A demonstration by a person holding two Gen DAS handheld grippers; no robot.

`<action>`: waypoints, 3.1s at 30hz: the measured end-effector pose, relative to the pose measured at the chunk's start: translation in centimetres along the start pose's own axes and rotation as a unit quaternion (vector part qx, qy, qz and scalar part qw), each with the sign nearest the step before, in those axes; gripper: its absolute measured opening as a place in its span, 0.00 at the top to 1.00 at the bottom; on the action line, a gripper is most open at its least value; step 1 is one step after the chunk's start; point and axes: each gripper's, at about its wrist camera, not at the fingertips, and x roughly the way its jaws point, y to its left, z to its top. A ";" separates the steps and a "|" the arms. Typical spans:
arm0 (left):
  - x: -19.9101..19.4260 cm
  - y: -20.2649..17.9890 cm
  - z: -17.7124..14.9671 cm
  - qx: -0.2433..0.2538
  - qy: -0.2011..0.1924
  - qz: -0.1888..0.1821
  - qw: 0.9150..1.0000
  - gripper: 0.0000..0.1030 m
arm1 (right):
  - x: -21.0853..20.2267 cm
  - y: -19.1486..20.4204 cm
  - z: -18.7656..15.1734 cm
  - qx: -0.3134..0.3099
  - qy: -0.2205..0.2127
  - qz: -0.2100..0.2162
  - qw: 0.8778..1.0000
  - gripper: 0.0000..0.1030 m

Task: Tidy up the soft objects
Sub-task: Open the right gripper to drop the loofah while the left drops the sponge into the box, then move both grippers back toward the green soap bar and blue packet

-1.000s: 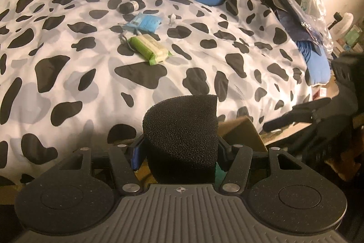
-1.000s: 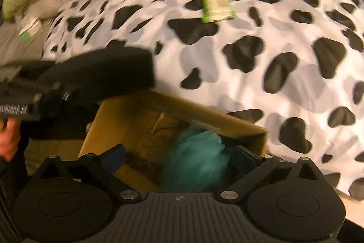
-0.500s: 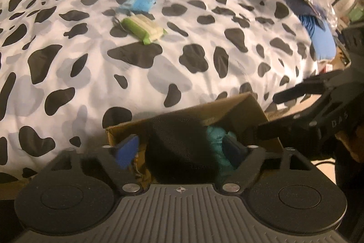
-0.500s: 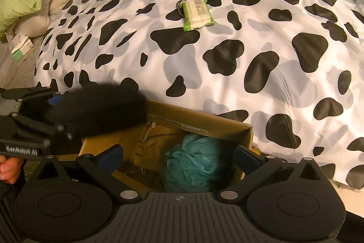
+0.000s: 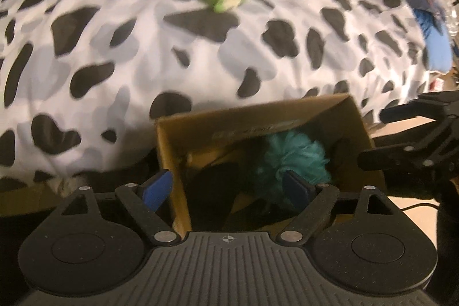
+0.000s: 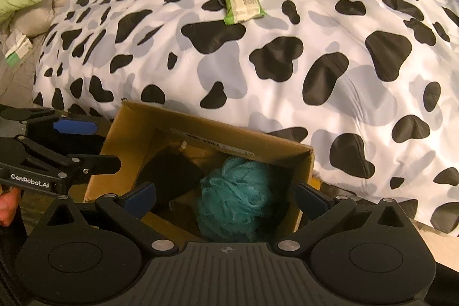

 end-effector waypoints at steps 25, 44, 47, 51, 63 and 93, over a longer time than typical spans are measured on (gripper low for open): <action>0.9 -0.1 0.2 0.000 0.038 0.004 0.999 0.18 | 1.8 0.2 -0.2 -0.019 0.041 -0.045 0.998 0.00; -2.9 -1.5 2.9 0.023 -0.109 0.016 0.994 0.18 | -0.6 -0.7 2.8 -0.035 -0.084 -0.108 0.990 0.00; -3.1 -1.5 3.5 0.030 -0.126 0.026 0.991 0.18 | -1.2 -1.0 3.3 -0.033 -0.107 -0.109 0.988 0.00; -3.2 -1.3 4.2 0.036 -0.146 0.036 0.988 0.18 | -1.3 -1.4 4.4 -0.033 -0.131 -0.103 0.986 0.00; -2.7 0.4 7.4 0.039 -0.191 0.056 0.979 0.18 | -0.3 -1.7 7.7 -0.054 -0.162 -0.090 0.981 0.00; -0.2 4.6 16.1 0.030 -0.199 0.085 0.976 0.18 | 6.1 -1.0 17.3 -0.101 -0.152 -0.069 0.981 0.01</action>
